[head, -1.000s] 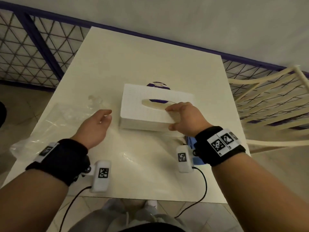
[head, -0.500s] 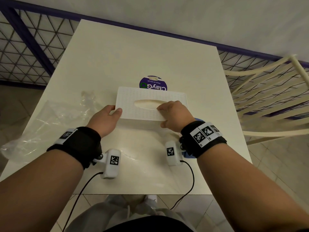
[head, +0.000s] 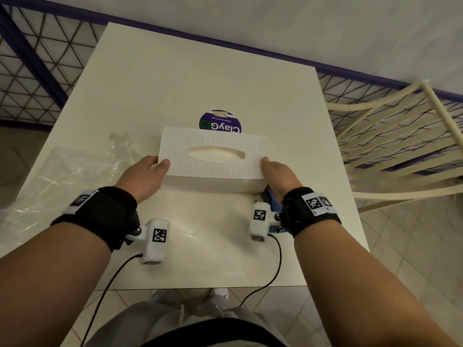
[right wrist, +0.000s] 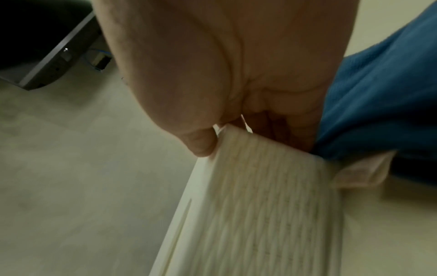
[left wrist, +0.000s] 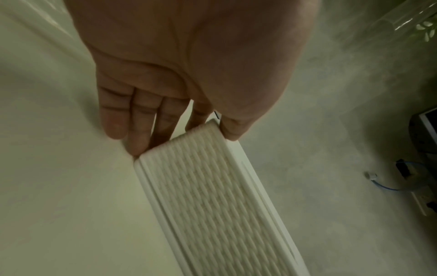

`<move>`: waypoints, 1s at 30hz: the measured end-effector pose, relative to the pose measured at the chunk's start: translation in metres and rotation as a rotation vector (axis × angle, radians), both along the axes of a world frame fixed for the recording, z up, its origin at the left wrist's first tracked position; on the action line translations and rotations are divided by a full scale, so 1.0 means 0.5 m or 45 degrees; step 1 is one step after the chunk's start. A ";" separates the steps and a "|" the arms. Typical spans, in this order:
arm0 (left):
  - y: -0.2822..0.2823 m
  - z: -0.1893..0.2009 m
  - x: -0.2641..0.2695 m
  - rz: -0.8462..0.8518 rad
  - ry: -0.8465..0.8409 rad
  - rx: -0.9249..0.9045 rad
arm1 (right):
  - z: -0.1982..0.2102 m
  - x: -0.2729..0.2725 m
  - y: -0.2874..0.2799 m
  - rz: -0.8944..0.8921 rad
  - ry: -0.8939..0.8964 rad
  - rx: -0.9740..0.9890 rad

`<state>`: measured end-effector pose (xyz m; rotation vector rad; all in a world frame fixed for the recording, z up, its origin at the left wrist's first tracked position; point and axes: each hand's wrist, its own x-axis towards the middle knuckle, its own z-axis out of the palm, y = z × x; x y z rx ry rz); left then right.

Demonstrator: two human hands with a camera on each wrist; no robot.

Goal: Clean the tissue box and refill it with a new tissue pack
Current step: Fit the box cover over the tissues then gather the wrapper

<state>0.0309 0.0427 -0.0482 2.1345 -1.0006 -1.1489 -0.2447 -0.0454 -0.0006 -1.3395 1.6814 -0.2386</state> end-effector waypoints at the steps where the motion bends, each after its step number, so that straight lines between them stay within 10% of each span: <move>1: -0.001 0.001 0.004 0.014 -0.013 0.000 | 0.000 0.006 0.000 0.016 -0.026 -0.001; 18: -0.008 0.023 0.014 -0.005 -0.111 0.000 | -0.019 0.014 0.002 0.014 -0.091 -0.027; 30: -0.038 0.048 0.005 -0.262 -0.262 0.130 | -0.007 0.044 -0.009 0.346 0.347 -0.113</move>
